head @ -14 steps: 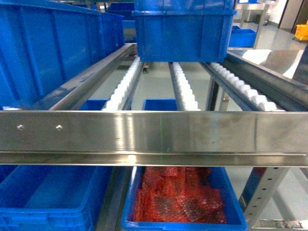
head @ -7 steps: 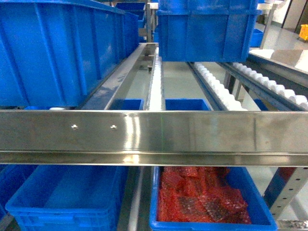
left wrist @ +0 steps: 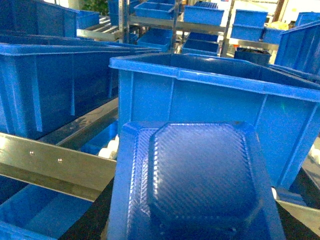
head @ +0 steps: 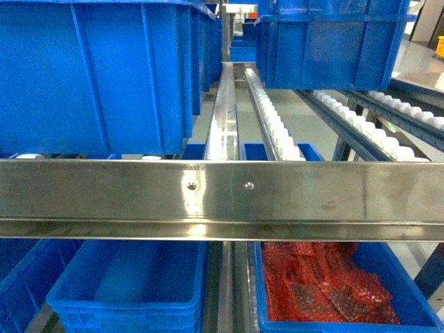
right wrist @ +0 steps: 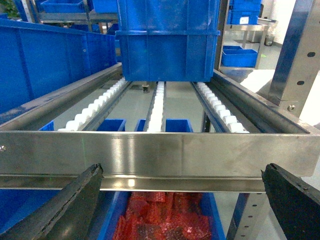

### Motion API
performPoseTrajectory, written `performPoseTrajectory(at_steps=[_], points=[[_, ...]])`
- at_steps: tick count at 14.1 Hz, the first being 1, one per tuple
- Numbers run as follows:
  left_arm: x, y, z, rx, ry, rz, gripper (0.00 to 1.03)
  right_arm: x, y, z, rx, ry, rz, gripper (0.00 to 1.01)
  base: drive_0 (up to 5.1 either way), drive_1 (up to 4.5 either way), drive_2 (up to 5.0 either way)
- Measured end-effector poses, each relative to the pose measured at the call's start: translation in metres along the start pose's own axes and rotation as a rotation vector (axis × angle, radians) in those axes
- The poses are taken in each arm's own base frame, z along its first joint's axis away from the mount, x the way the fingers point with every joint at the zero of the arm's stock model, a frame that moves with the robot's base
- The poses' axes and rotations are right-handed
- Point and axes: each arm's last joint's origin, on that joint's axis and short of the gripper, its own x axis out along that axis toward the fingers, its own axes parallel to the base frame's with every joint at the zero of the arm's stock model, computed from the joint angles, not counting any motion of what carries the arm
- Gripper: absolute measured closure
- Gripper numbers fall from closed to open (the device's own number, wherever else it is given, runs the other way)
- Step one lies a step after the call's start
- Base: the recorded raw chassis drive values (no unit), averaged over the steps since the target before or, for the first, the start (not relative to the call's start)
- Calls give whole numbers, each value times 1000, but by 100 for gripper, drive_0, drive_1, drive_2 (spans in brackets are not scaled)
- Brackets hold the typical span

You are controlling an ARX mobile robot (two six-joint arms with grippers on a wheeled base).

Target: Pick blue part to blue bin on bottom shelf

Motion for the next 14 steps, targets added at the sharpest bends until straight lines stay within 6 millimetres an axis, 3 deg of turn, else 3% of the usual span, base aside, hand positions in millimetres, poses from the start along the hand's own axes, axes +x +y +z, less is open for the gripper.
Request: performPoseTrajectory(at_steps=[14], points=[[0,0,0,-1,-1,0,60,0,0,0,0,-1,-1,3,0,0,0]])
